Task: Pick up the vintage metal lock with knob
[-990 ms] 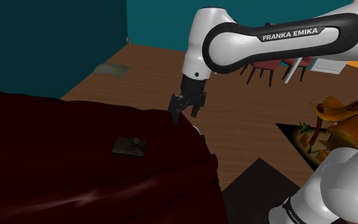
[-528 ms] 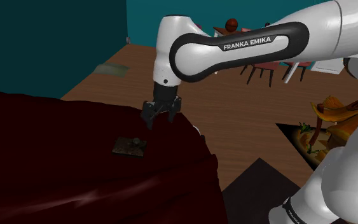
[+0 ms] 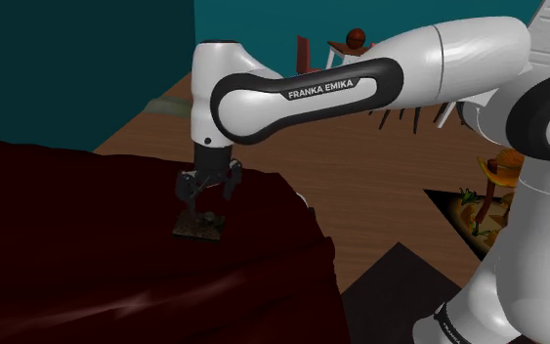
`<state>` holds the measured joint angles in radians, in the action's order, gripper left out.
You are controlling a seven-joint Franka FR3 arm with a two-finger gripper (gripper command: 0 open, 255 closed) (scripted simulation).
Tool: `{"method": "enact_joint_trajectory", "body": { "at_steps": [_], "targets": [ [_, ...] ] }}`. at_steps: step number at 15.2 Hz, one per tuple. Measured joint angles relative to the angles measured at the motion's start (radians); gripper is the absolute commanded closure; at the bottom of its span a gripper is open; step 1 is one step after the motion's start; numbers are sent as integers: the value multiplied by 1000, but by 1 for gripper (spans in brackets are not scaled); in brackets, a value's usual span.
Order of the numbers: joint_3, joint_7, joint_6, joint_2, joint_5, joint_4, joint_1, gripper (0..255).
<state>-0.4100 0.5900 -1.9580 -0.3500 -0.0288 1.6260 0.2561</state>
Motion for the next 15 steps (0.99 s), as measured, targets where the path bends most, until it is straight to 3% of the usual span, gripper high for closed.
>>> {"method": "enact_joint_trajectory", "body": {
  "at_steps": [6, 7, 15],
  "targets": [
    [4, 3, -67, -28, -11, 41, 5, 0],
    [4, 3, -71, -30, -12, 44, 5, 255],
    [5, 4, -75, -31, -13, 45, 5, 255]
  ]
}}
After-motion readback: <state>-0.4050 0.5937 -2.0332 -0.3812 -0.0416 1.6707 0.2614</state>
